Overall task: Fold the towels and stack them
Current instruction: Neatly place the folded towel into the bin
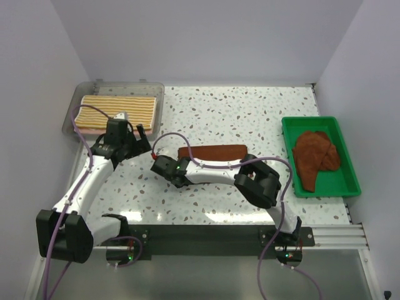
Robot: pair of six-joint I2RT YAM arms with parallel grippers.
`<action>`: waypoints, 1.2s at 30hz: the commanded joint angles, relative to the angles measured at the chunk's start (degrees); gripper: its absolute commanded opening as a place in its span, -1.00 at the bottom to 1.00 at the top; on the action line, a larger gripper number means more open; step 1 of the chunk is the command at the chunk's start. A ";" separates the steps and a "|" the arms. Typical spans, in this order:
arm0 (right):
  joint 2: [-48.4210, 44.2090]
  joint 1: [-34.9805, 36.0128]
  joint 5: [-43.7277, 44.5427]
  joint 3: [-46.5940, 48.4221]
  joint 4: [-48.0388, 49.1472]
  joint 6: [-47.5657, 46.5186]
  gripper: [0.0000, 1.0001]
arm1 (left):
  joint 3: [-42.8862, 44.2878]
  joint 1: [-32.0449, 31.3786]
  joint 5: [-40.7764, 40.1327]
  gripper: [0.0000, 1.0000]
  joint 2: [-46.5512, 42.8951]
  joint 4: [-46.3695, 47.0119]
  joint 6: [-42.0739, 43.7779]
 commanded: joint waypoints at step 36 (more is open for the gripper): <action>-24.32 -9.02 -19.15 -26.32 28.65 0.06 -1.00 | -6.17 -14.35 20.78 1.00 18.24 20.08 -22.03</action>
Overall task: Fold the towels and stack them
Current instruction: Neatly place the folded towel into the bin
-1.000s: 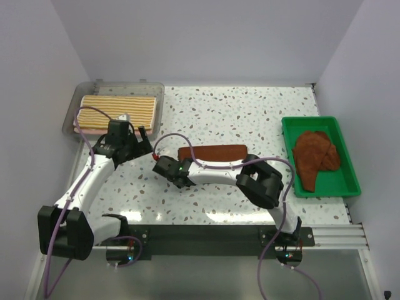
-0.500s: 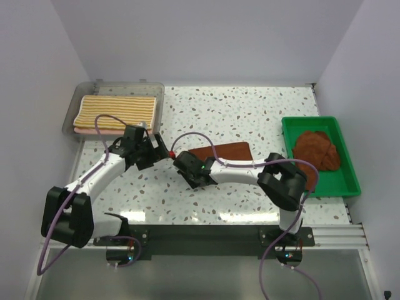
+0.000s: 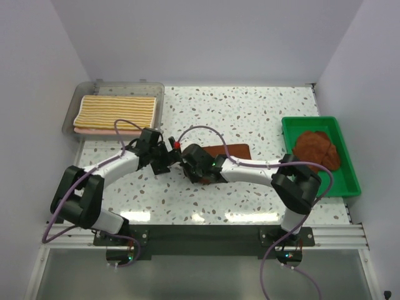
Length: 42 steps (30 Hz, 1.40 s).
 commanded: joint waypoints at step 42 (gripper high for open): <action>-11.06 -1.48 3.23 -2.57 1.76 2.94 0.74 | 19.45 -4.46 -7.65 -1.00 11.96 -3.65 10.28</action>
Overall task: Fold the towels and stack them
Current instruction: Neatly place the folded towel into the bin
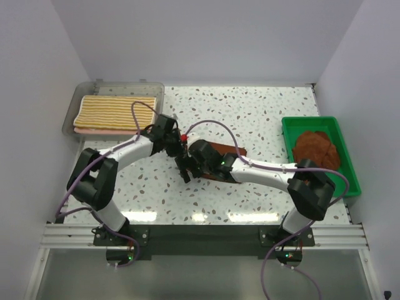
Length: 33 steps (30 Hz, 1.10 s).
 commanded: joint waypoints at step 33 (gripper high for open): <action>-15.04 -2.56 7.45 -2.08 -17.68 -3.36 0.97 | 66.52 30.46 -28.46 -1.00 23.52 -36.74 37.15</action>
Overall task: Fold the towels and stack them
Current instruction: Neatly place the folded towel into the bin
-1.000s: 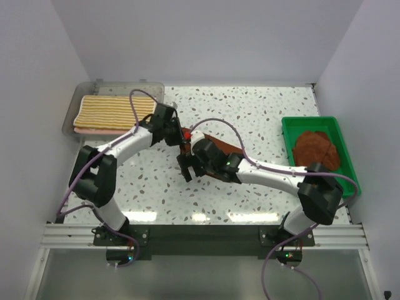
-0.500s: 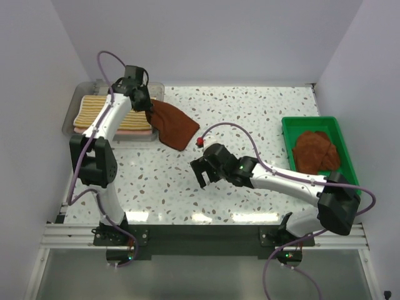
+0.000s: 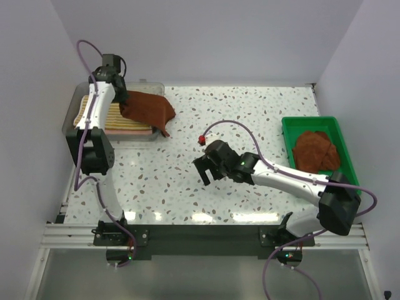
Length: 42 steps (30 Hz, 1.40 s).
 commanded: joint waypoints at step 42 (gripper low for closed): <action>-0.83 -15.66 15.23 11.19 -12.45 1.75 0.97 | -8.45 11.66 -4.87 1.00 -6.99 11.35 -0.78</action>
